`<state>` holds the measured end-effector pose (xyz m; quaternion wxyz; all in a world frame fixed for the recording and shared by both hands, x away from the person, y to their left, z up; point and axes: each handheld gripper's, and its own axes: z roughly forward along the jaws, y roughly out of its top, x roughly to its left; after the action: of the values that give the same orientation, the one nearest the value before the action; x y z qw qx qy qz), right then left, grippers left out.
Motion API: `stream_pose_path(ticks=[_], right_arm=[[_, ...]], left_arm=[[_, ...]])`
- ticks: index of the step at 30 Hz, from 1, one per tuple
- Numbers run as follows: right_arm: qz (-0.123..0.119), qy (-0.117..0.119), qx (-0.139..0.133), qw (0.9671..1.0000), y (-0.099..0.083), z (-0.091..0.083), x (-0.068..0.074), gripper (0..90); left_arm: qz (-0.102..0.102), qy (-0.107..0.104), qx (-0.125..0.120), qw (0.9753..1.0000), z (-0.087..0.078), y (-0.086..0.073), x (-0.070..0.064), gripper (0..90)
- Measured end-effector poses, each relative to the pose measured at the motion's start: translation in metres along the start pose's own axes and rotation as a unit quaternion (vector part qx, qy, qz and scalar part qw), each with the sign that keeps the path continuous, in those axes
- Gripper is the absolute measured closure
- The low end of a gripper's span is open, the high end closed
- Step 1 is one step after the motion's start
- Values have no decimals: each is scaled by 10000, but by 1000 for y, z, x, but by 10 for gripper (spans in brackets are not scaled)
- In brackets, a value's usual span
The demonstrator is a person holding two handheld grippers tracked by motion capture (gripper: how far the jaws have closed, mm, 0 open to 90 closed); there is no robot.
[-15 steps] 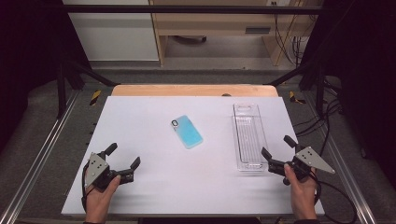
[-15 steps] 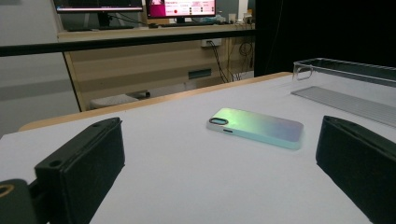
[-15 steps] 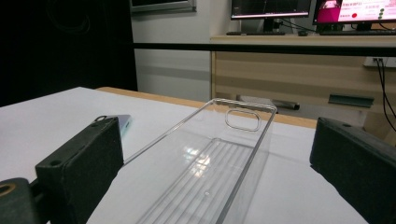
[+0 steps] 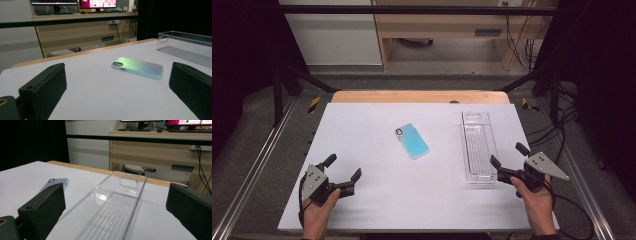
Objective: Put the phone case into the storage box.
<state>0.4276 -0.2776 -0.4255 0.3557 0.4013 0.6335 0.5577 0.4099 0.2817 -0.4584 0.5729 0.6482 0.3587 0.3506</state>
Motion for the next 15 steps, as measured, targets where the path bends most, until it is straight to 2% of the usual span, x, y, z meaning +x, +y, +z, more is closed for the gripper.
stream_pose_path(ticks=[3, 9, 14, 15], right_arm=[[-77, -39, 88, 9999, 16, 3, 10, 33], [-350, 136, 193, 9991, 51, 15, 27, 34], [-486, 209, 270, 9982, 67, 27, 37, 36], [-586, 276, 308, 9974, 76, 35, 46, 43]], left_arm=[[-21, 15, -3, 10000, 0, 0, 0, 8], [-31, 22, 10, 10000, 0, 0, 1, 9], [-93, 43, -8, 9999, -1, 0, 3, 9], [-96, 47, -1, 9999, -1, -1, 3, 9]])
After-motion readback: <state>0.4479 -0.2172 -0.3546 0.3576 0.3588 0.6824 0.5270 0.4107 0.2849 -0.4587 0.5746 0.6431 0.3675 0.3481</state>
